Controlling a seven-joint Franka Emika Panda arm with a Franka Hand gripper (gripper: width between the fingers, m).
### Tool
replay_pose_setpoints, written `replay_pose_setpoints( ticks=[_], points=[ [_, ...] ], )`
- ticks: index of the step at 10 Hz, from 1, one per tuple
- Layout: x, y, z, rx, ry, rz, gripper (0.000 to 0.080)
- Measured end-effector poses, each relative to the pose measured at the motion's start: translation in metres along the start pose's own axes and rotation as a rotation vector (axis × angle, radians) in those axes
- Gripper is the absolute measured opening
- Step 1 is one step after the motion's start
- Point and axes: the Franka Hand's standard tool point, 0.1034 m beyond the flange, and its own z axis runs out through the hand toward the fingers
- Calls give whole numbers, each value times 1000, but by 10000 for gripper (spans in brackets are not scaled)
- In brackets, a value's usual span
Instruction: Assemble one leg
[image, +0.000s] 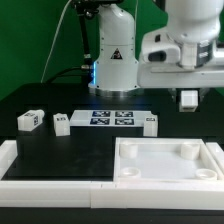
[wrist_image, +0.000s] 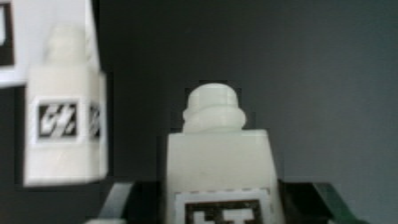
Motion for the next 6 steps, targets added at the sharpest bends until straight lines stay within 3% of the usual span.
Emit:
replay_pose_setpoints(
  ticks=[2,3,4,6],
  points=[
    [13,0,-18,10,212,-22,288],
    [17,-3,-32,-2,308,-61,288],
    [23,-8,-41,10,403,-73,288],
    [19,-15,-35,54,610,-88,288]
  ],
)
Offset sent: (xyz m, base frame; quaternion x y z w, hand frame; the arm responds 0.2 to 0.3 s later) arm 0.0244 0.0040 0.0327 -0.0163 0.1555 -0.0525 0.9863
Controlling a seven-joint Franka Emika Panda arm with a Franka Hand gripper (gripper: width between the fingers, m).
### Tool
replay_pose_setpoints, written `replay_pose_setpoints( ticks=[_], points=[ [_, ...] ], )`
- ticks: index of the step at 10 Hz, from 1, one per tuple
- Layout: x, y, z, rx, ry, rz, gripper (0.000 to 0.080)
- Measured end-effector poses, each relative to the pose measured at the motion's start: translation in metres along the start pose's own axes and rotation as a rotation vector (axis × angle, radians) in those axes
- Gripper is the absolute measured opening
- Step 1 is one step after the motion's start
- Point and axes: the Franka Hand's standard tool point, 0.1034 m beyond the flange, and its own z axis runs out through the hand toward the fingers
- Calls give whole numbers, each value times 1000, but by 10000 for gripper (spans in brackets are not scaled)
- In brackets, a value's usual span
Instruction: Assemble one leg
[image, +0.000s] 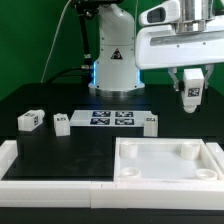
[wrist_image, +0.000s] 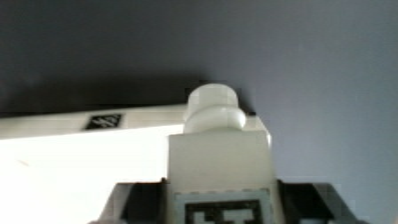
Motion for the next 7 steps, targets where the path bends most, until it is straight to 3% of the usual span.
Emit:
replay_pose_setpoints(
  ticks=[2,7],
  points=[
    [0,-3,1,13,55,-28,288],
    [74,5,21,9,97,-161,288]
  ],
)
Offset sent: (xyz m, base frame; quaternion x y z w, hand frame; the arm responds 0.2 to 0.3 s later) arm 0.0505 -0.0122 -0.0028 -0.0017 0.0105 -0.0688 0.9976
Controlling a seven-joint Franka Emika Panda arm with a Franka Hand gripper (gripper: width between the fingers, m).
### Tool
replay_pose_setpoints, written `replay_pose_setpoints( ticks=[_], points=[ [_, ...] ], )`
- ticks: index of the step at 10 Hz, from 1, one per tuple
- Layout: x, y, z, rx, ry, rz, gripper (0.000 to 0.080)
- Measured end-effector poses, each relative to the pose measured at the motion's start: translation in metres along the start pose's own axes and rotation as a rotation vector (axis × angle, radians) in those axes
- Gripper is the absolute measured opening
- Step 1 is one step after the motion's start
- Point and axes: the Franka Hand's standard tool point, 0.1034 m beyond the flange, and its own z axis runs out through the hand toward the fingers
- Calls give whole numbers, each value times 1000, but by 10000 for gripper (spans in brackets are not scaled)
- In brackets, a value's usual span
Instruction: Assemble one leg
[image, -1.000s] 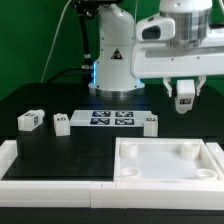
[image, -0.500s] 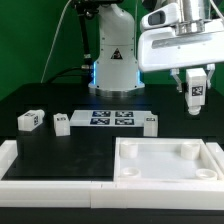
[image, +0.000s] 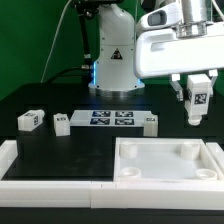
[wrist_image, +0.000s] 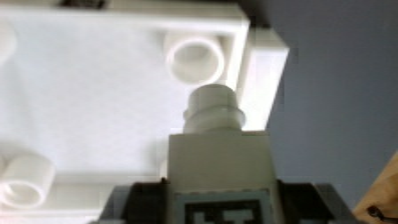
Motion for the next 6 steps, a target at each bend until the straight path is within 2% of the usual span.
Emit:
replay_pose_setpoints(
  ticks=[2,3,6],
  points=[
    [26,0,11,7,13,-22,288],
    [33,0,13,8,17,-36,288],
    [30,-1,14,9,11,-38,288]
  ],
)
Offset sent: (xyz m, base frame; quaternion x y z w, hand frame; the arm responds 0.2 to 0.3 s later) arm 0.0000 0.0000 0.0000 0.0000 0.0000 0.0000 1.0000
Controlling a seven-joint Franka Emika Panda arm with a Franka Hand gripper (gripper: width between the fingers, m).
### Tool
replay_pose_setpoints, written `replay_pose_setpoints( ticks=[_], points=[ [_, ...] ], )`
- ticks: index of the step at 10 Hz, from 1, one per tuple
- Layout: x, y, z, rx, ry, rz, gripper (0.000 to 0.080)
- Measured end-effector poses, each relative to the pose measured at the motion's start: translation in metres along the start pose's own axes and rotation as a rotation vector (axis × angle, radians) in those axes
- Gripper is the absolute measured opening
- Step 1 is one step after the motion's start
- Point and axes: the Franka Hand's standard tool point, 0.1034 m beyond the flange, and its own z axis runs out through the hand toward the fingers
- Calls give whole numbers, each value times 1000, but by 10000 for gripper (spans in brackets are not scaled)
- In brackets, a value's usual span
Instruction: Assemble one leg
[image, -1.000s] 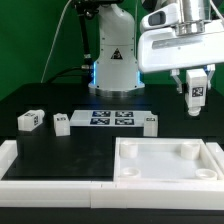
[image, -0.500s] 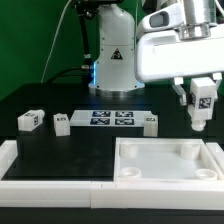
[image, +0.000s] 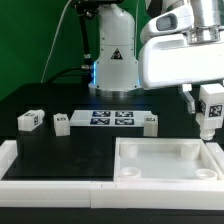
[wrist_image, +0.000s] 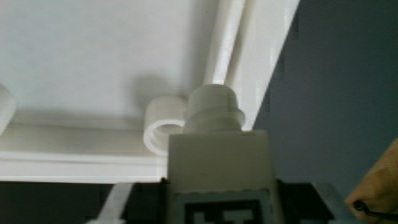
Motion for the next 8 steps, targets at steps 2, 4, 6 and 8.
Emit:
replay_pose_setpoints(
  ticks=[2,4,6,8],
  points=[
    [0,0,0,0,0,0,288],
    [2,8,4,-5,-1,-17,288],
    [11,14,10,-8,5,-35,288],
    [23,24,16,-12,14,-63,288]
  ],
)
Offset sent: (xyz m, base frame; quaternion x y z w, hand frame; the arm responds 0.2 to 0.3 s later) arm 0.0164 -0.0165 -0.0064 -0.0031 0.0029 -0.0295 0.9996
